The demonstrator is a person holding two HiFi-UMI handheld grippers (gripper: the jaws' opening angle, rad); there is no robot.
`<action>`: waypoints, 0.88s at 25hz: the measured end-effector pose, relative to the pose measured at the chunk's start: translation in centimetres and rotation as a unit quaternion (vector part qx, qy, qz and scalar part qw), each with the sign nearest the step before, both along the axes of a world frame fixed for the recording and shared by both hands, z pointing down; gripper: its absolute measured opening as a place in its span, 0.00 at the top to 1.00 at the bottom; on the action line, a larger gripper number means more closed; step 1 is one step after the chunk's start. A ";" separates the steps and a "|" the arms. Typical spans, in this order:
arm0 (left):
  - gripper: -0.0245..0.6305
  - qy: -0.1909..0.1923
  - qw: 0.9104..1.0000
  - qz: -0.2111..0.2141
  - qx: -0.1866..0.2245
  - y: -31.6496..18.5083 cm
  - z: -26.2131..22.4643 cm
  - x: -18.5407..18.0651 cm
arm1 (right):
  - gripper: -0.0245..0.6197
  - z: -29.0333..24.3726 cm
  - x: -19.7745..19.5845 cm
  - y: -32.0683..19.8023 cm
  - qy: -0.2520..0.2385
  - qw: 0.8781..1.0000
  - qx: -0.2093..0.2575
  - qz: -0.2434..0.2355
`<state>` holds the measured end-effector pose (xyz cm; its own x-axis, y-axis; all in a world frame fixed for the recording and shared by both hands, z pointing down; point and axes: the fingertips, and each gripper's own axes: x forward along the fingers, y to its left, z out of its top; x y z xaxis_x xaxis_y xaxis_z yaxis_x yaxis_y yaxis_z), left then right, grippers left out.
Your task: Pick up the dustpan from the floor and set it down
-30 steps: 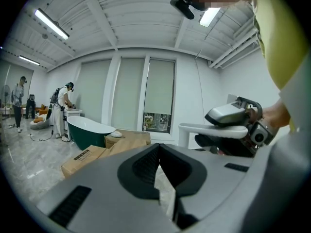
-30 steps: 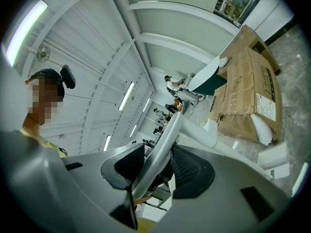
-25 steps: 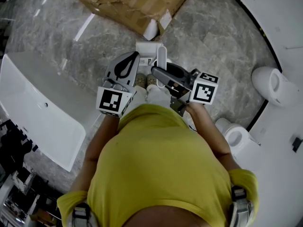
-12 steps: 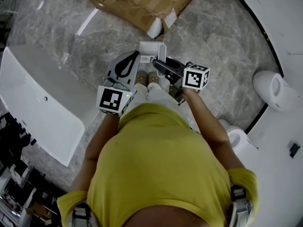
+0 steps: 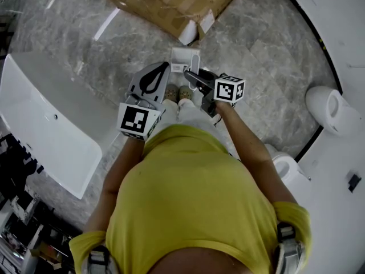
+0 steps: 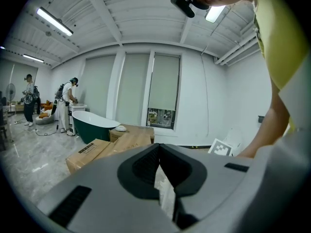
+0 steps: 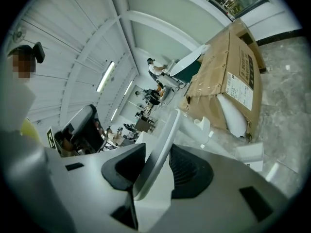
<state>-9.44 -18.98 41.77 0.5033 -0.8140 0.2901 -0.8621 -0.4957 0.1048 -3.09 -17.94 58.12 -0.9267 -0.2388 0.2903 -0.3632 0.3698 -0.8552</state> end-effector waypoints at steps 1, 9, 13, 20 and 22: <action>0.96 -0.002 1.000 0.001 -0.004 0.0 0.3 -0.1 | 0.73 0.4 0.0 0.0 0.003 1.000 0.000 -0.004; 0.96 -0.002 1.000 0.011 -0.006 0.2 0.3 0.4 | 0.61 1.2 1.0 0.7 0.067 0.998 -0.001 -0.012; 0.96 0.007 1.000 0.012 0.009 0.0 -0.4 0.8 | 0.50 0.4 2.8 0.1 0.097 0.994 -0.019 0.042; 0.96 0.016 0.999 0.020 0.031 -0.2 -2.0 1.5 | 0.65 -4.9 6.1 -1.6 0.174 0.974 0.091 0.108; 0.96 0.018 0.998 0.021 0.048 -0.5 -3.2 1.8 | 0.83 -8.0 6.8 -2.7 0.187 0.961 0.152 0.136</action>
